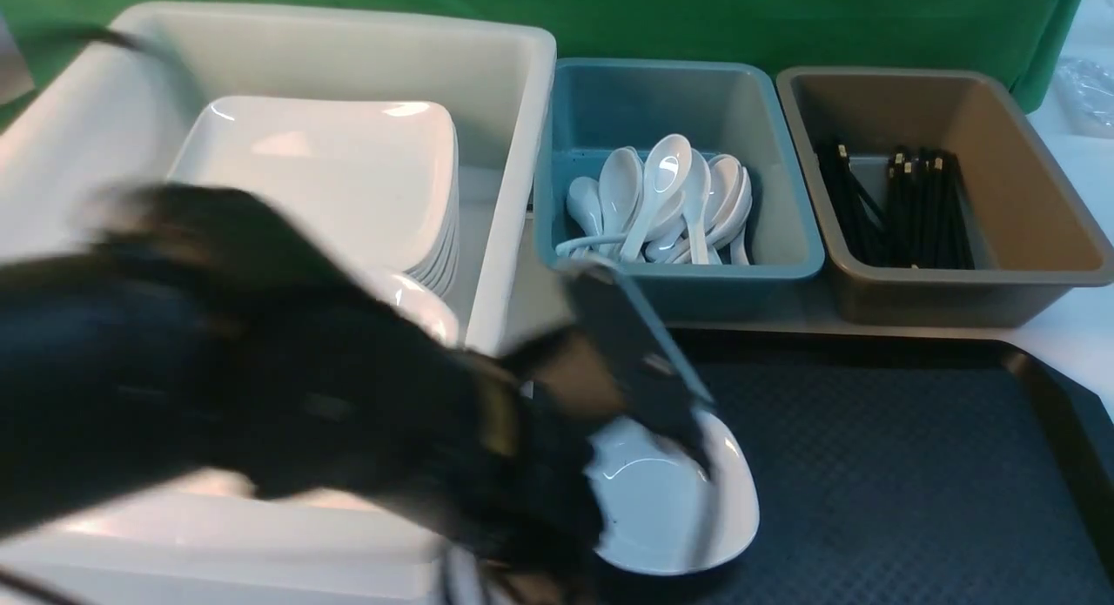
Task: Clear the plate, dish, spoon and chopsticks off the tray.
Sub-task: Use the left arm to grab a small plate from the dinner plate
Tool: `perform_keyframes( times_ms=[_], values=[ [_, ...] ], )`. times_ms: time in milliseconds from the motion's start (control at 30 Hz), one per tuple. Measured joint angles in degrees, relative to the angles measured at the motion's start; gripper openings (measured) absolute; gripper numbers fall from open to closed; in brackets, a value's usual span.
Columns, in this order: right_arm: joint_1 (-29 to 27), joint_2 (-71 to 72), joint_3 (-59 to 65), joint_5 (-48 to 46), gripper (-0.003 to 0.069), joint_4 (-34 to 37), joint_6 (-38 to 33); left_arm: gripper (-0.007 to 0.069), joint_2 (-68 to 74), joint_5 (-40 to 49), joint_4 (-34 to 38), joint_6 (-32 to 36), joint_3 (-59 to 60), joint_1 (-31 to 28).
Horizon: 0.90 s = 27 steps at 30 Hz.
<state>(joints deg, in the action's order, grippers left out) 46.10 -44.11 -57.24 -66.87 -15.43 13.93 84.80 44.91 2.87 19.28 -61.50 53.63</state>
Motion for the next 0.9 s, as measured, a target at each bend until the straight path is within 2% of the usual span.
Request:
perform_keyframes(
  times_ms=[100,200,333,500,667,900],
  values=[
    [0.0,5.32,4.24,0.0,0.0037,0.46,1.29,0.0032,6.78,-0.4,-4.37,0.34,-3.61,2.94],
    [0.0,10.98,6.71,0.0,0.0037,2.31,1.74,0.0099,13.14,-0.64,-8.46,0.68,-6.98,4.21],
    [0.0,15.93,7.65,0.0,0.0037,4.48,1.86,0.0259,20.52,-0.7,-9.96,3.24,-10.76,4.36],
    [0.0,17.42,7.72,0.0,0.0037,4.86,1.92,0.0391,24.05,-2.7,-10.25,6.1,-11.77,4.36],
    [0.0,17.47,7.72,0.0,0.0044,4.97,2.05,0.0414,25.71,-6.55,-12.22,5.45,-11.77,4.09],
    [0.0,17.47,7.77,0.0,0.005,5.03,2.79,0.0378,26.46,-8.05,-14.58,4.45,-11.77,3.39]
  ],
)
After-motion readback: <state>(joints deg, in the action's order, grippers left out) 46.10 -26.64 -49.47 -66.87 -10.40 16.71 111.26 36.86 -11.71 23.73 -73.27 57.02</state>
